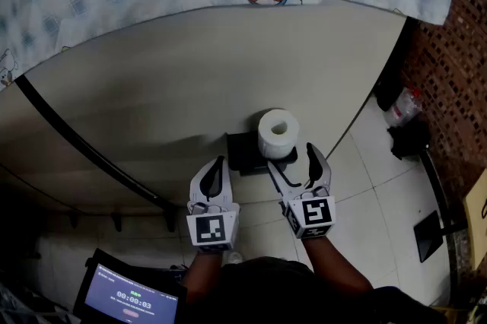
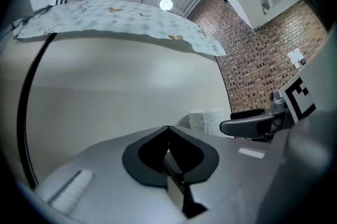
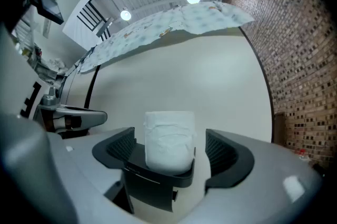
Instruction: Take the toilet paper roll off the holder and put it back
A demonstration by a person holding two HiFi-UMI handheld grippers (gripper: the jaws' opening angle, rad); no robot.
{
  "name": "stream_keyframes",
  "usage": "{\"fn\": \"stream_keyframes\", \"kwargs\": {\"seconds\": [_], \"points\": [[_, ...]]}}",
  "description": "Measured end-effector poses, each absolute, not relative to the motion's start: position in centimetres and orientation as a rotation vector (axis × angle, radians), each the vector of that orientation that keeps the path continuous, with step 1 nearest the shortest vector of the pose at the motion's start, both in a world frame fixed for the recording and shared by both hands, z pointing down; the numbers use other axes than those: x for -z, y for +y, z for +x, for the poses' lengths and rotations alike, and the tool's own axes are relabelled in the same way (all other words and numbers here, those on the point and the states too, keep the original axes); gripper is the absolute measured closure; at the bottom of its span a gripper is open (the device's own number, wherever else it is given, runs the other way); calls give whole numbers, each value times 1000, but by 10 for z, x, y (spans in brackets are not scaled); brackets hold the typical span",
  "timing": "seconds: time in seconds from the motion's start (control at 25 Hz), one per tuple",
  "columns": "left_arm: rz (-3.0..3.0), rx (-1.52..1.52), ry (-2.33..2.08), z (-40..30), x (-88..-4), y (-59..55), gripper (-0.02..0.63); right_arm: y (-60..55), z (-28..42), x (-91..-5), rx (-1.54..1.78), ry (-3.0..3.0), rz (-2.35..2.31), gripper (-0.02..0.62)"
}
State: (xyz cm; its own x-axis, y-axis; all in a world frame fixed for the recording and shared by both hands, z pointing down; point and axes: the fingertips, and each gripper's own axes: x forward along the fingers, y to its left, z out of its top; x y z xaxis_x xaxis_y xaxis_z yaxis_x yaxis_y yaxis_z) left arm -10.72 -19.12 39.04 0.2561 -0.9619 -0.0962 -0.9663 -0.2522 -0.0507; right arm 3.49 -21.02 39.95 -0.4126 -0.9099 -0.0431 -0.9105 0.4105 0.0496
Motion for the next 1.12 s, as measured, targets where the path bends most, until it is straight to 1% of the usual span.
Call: {"fn": "stream_keyframes", "kwargs": {"seconds": [0.08, 0.32, 0.44, 0.52, 0.84, 0.88, 0.92, 1.12], "points": [[-2409, -73, 1855, -109, -389, -196, 589, -221, 35, -403, -84, 2628, -1705, 161], [-2405, -82, 1850, -117, -387, -207, 589, -243, 22, -404, -31, 2654, -1701, 131], [-2409, -75, 1849, -121, -389, -211, 589, -253, 14, -405, -22, 2672, -1704, 80], [-2412, -71, 1850, -123, -390, -213, 589, -260, 12, -408, -3, 2681, -1727, 69], [-2410, -75, 1858, -132, -389, -220, 589, -275, 15, -408, 9, 2674, -1780, 75], [-2409, -73, 1857, -133, -389, -220, 589, -275, 14, -407, 5, 2676, -1777, 93], [-2408, -72, 1857, -134, -389, -221, 589, -274, 14, -406, -1, 2680, -1773, 128], [-2406, -77, 1866, -135, -389, -220, 589, -272, 13, -406, -5, 2703, -1751, 149]]}}
